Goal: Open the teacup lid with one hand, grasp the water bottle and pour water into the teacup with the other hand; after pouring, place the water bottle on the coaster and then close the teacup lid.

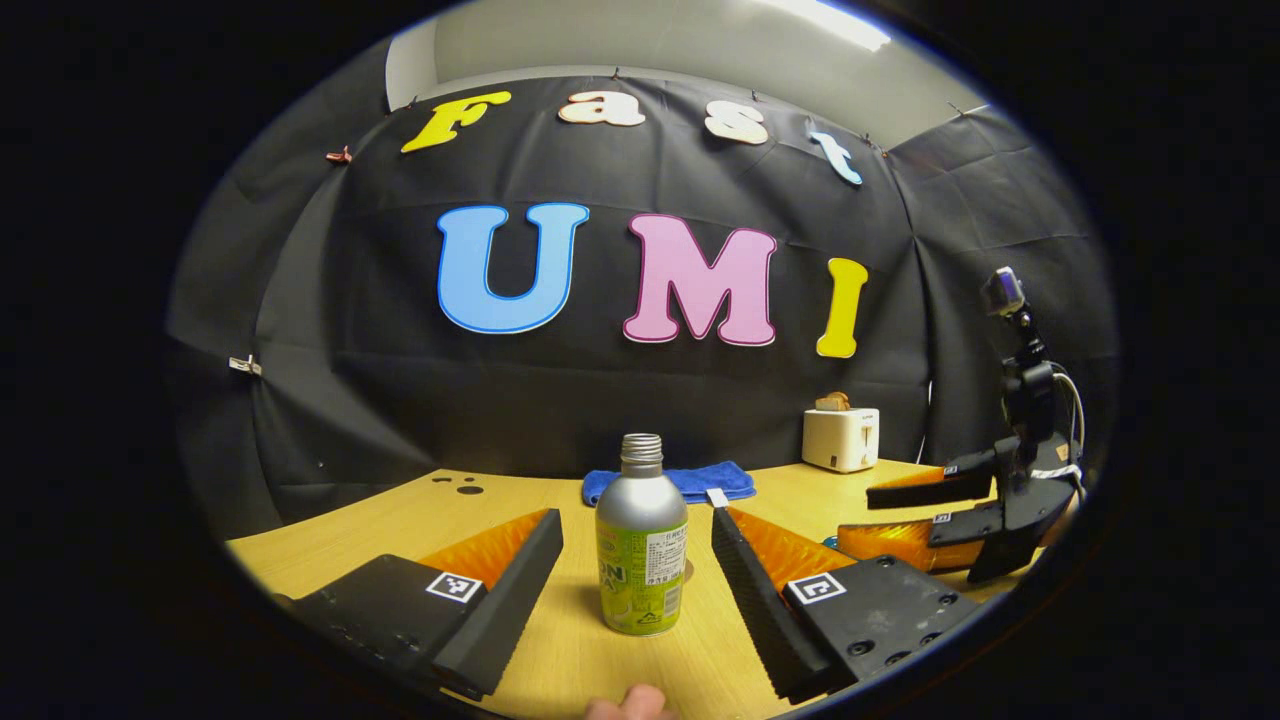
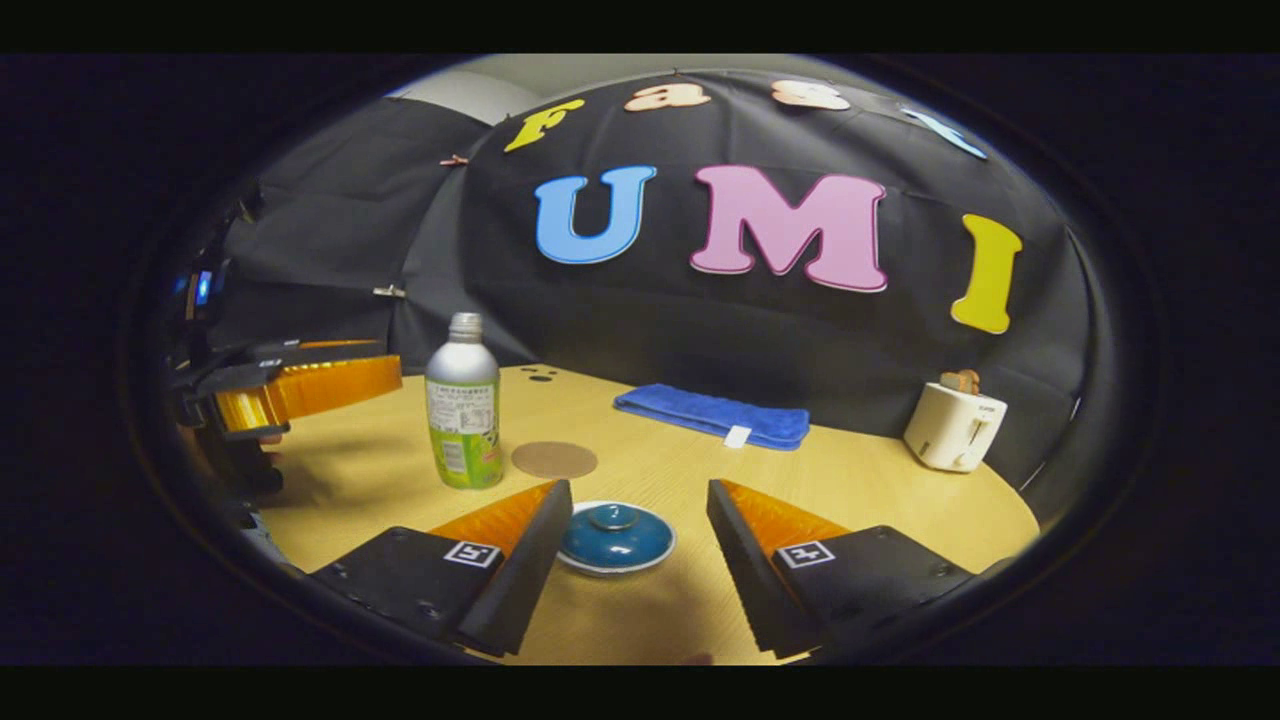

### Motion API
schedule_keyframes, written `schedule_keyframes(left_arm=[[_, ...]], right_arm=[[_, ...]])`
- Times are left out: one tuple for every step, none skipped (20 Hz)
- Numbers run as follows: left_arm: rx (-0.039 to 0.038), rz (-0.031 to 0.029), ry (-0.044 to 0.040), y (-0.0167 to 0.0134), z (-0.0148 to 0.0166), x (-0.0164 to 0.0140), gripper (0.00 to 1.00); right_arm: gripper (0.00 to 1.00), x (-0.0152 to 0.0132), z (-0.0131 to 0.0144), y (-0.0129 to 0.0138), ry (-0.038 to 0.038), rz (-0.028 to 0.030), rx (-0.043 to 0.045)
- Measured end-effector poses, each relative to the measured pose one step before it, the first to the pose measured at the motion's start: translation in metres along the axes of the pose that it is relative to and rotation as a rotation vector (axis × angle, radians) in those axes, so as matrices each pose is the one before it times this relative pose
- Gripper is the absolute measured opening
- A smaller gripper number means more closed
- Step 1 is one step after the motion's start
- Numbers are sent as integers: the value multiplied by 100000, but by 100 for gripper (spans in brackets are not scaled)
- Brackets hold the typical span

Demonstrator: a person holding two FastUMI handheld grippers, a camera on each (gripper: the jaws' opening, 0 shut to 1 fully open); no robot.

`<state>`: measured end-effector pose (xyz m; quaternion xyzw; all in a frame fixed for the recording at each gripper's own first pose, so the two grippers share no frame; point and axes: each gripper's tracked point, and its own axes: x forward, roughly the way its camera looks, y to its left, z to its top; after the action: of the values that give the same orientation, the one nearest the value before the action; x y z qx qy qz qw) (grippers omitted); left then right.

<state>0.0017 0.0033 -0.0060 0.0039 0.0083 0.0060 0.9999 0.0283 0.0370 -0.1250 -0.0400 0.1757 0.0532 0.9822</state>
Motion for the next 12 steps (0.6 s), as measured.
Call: schedule_keyframes(left_arm=[[-52,194,243,41,-2,-28,95],[-68,88,155,80,-126,83,95],[-12,62,128,-3,59,-32,95],[-17,90,173,100,-134,84,95],[-66,65,121,34,28,27,95],[-106,16,212,-45,-152,19,95],[-66,13,307,-16,-82,26,95],[5,286,335,33,-153,27,95],[-57,323,209,81,6,24,95],[-164,180,101,43,-68,25,95],[-174,154,132,41,79,-9,95],[-74,7,168,-10,-167,-5,95]], right_arm=[[84,377,-618,7,1436,405,-7],[82,229,-374,148,1131,339,223],[80,227,-253,82,760,211,530],[76,153,-136,36,178,157,504],[76,213,-138,149,225,130,368],[72,201,-167,-37,311,-271,229],[69,111,-191,129,441,904,548],[60,27,-66,174,-48,868,321],[57,186,-25,171,73,312,-119],[46,-63,203,139,-372,625,-138],[44,113,-70,-32,-6,35,-38],[40,-74,121,-70,-162,-109,271]])
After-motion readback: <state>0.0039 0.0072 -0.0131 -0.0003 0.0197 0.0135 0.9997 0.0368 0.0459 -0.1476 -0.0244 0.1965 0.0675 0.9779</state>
